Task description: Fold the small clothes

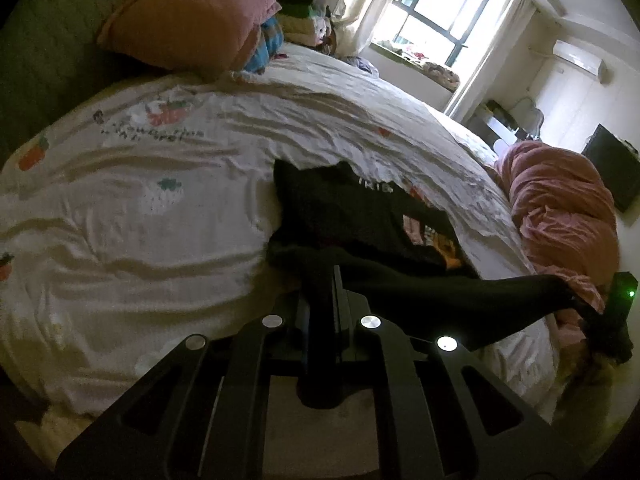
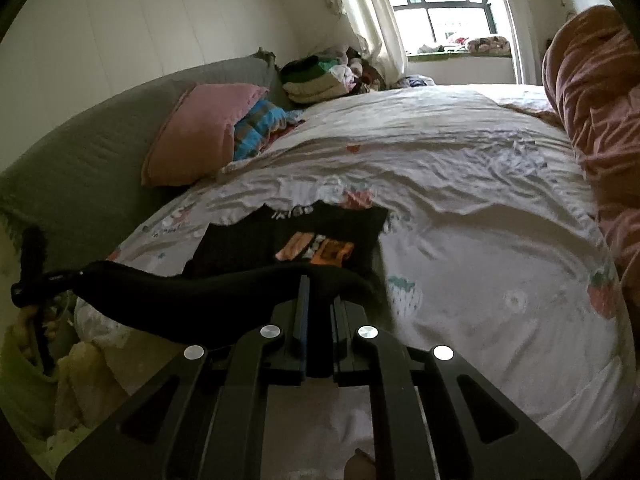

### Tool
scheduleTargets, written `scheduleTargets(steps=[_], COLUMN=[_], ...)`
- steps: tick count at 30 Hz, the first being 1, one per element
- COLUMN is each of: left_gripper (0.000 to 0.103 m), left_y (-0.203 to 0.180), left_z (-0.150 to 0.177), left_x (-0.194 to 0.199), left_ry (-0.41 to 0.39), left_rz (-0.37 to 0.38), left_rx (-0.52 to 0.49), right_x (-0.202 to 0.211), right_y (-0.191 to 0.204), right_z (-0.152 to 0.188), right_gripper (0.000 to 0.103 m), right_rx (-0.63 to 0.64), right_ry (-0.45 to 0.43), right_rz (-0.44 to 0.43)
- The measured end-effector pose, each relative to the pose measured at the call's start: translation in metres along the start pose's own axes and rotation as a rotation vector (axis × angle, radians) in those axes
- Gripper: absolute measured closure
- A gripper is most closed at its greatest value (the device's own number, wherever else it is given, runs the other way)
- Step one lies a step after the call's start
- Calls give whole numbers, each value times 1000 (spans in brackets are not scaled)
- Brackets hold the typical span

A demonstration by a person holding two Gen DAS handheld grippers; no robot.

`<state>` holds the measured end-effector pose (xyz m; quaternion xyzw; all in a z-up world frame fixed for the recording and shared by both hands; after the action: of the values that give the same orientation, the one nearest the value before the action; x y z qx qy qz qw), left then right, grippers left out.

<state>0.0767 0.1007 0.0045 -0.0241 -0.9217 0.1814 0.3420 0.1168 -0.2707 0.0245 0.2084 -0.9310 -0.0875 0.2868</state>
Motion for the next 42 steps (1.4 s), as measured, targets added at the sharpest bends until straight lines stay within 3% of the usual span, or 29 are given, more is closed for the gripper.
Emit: scheduleTargets(steps=[21,42], left_gripper=[101,101], left_y=[-4,4], left_z=[-50,-78], left_x=[-24,-78], left_ry=[-40,-30], left_rz=[-85,-130], left_rx=[-54,-67], right_x=[-35,-87], right_y=[-9,-30], right_z=[-47,-60], right_gripper=[96,96], right_rx=[17,9], right_ry=[-60,-43], right_rz=[41,97])
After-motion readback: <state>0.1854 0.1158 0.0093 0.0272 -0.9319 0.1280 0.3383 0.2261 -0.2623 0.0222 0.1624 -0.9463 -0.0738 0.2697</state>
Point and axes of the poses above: each gripper's, at about its wrist camera, not at the fingertips, and x roughly against the way its jaws point, y to its left, z to its underside, the point moved 10 cm from there along -x, roughly the way its jaws point, and after that the axes turned 3 degrees about -y, right-handed, at the moved point
